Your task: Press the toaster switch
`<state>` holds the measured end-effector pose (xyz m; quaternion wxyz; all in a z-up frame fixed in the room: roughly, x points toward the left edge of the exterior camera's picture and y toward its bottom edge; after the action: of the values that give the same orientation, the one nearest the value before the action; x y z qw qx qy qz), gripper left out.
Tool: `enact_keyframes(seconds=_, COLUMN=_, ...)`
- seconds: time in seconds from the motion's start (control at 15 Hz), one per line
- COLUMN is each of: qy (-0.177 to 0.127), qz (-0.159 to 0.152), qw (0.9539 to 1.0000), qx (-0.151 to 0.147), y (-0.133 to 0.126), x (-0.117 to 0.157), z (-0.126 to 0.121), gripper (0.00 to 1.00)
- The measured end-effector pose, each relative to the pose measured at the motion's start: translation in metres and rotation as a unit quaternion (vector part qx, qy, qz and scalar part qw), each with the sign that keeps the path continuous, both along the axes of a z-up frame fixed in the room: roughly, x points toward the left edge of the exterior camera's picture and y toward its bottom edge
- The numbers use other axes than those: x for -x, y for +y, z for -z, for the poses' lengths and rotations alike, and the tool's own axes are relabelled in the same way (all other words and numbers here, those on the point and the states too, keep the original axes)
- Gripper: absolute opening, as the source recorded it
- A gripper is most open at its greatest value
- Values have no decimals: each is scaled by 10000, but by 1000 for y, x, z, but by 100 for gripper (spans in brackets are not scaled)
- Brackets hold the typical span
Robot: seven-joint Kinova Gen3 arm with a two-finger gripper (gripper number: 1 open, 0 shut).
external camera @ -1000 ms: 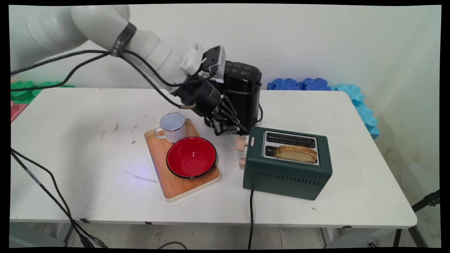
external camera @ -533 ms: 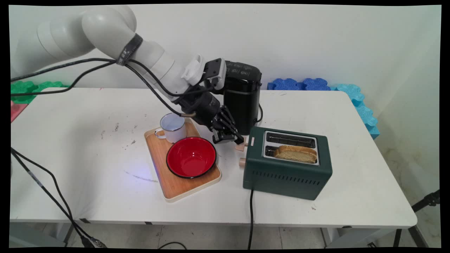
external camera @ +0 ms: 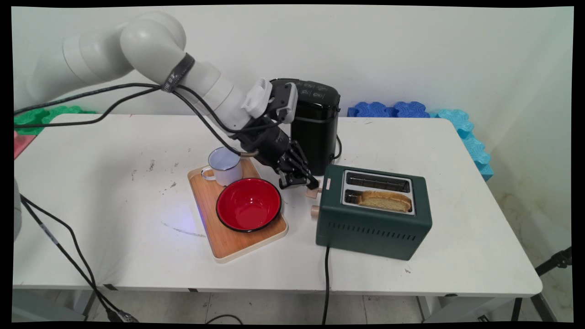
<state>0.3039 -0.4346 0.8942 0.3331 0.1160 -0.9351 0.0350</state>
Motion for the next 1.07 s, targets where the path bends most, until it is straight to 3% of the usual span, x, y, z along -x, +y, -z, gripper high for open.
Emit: enact_keyframes(seconds=1.07, qy=-18, qz=45, qw=10000, qx=1, y=2, x=-2, z=32, gripper=0)
